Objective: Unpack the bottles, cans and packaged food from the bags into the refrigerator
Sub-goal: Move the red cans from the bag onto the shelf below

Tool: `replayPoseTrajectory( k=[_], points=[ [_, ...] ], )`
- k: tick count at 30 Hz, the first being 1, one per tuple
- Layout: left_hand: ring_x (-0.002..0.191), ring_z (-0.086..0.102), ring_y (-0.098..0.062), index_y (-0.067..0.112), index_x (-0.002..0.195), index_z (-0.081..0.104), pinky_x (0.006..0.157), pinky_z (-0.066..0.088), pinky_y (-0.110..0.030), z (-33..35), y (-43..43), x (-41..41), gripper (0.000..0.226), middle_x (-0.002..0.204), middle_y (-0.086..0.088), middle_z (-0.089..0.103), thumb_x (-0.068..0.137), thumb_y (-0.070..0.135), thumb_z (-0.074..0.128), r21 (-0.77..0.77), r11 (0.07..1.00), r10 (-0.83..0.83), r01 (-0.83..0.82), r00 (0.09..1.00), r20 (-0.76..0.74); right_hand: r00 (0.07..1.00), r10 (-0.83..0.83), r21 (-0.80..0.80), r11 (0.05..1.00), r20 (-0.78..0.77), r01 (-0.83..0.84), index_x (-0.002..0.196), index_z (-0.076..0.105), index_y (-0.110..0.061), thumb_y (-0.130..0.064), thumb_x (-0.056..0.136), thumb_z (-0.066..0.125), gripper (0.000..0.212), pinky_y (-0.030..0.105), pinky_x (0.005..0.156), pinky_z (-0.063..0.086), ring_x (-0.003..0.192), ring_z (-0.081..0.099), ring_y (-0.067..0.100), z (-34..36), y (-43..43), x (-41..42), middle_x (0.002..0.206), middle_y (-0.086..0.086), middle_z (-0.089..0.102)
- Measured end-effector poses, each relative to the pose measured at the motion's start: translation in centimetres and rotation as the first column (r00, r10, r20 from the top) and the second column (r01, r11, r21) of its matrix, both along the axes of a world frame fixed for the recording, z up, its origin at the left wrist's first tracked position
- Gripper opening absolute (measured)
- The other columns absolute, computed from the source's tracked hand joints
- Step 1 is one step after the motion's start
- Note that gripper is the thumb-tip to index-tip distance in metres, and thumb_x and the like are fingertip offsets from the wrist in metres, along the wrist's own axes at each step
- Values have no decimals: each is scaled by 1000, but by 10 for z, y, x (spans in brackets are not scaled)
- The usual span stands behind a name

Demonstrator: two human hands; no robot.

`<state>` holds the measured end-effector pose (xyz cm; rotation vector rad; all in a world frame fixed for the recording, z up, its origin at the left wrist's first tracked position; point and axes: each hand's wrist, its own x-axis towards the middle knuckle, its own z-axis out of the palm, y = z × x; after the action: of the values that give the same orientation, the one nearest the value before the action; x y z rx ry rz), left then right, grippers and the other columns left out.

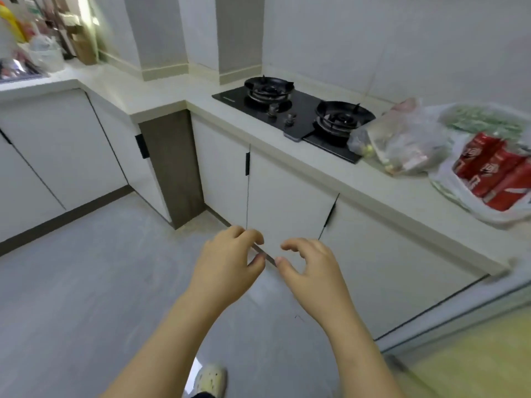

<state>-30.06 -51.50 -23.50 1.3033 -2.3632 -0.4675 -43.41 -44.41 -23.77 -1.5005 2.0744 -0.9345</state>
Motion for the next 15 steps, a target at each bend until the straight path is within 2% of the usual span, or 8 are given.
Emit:
replayPoseTrajectory(
  k=[6,11,15],
  points=[
    [101,51,-10,26,118,56,79,40,-20,-2,-49,-72,29,113,8,54,92,36,49,-30,979,-203,203,979,22,984,-179,-13,984,-10,179,115,57,-30,-34,90,55,25,16,88,30,113,39,2,-5,-24,-61,113,-19,47],
    [104,50,-11,26,122,53,83,42,-22,3,-111,-128,31,117,7,53,94,36,47,-55,946,-319,321,947,41,951,-304,-9,953,-48,304,118,56,-30,-35,91,53,27,15,87,27,116,36,2,-1,-68,-110,119,-18,47],
    [105,50,-11,26,122,53,82,42,-21,9,-163,-172,31,117,8,53,93,36,48,-77,916,-391,395,919,53,917,-394,-22,919,-67,394,118,56,-28,-34,90,54,28,18,91,32,116,40,7,3,-114,-148,116,-17,48]
  ],
)
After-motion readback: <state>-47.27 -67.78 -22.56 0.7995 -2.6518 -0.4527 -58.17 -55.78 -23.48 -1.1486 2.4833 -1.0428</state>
